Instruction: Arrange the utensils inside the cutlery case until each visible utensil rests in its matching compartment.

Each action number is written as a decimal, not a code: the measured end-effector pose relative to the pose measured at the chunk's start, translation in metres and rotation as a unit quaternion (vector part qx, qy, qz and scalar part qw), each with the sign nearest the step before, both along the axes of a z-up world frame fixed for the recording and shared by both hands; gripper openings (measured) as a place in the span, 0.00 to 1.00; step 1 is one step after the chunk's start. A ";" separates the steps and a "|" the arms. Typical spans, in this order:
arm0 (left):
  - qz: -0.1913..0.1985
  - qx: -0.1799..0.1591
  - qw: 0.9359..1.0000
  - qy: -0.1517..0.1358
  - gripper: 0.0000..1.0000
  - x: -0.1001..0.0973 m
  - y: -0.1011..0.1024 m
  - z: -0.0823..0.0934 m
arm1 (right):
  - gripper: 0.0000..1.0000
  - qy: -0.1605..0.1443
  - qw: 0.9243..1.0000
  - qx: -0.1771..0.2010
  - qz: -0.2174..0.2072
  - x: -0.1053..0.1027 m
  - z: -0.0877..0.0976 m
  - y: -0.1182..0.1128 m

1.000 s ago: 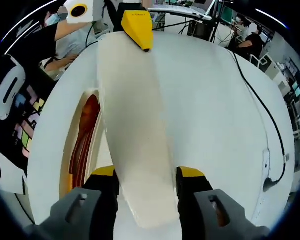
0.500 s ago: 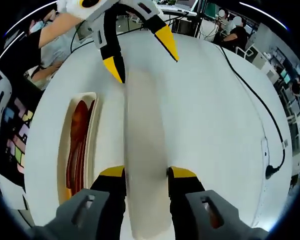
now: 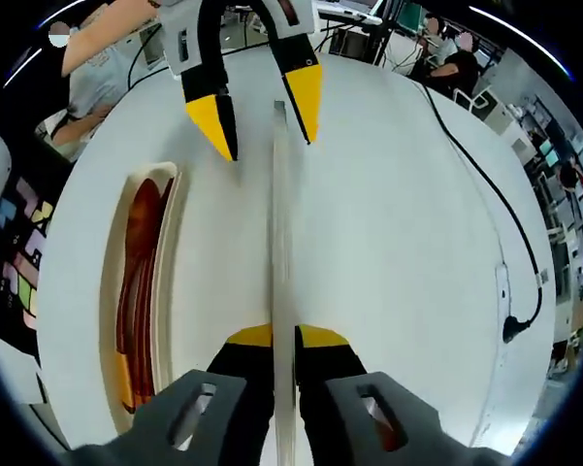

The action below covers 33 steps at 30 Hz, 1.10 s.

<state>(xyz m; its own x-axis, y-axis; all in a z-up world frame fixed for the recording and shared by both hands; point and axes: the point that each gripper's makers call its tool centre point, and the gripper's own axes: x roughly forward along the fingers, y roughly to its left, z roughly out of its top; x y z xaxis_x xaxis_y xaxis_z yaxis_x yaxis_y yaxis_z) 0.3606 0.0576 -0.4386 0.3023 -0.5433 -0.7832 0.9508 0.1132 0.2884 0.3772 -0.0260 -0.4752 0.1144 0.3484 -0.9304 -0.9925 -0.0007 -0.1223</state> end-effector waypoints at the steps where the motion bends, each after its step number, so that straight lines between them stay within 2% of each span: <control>1: -0.001 0.005 1.000 -0.006 0.31 0.001 0.000 -0.001 | 0.04 -0.009 1.000 -0.002 0.003 0.001 0.001 -0.001; 2: -0.002 0.009 1.000 -0.011 0.29 0.001 -0.001 -0.001 | 0.04 -0.022 1.000 -0.003 0.006 0.003 0.002 -0.001; 6: 0.001 0.009 1.000 -0.022 0.26 0.002 -0.002 0.004 | 0.04 -0.039 0.999 0.017 -0.008 0.006 0.008 -0.001; 12: 0.010 0.007 0.999 -0.045 0.24 0.007 -0.006 0.008 | 0.04 -0.056 0.998 0.033 -0.005 0.004 0.015 -0.005; 15: 0.008 0.004 0.998 -0.062 0.23 0.009 -0.012 0.011 | 0.04 -0.078 0.996 0.040 -0.005 0.004 0.021 -0.006; 19: 0.013 0.011 0.997 -0.074 0.22 0.013 -0.016 0.009 | 0.04 -0.074 0.996 0.055 -0.005 0.001 0.028 -0.009; 24: 0.014 0.017 0.996 -0.086 0.18 0.014 -0.017 0.007 | 0.04 -0.074 0.995 0.065 -0.003 -0.004 0.028 -0.014; 26: 0.008 0.021 0.995 -0.100 0.18 0.013 -0.018 0.009 | 0.04 -0.074 0.995 0.066 -0.003 -0.005 0.027 -0.019; 31: 0.010 0.014 0.994 -0.109 0.09 0.007 -0.025 0.016 | 0.04 -0.075 0.994 0.074 -0.001 -0.008 0.028 -0.025; 33: 0.010 0.019 0.992 -0.126 0.09 0.005 -0.026 0.018 | 0.04 -0.076 0.994 0.077 -0.004 -0.009 0.031 -0.027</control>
<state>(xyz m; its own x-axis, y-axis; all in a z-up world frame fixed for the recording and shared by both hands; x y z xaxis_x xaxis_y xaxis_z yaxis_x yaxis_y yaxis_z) 0.3660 0.0312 -0.4209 0.5008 -0.5073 -0.7013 0.8460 0.1158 0.5204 0.3686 -0.0527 -0.4444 0.2523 0.4844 -0.8377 -0.9626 0.0375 -0.2683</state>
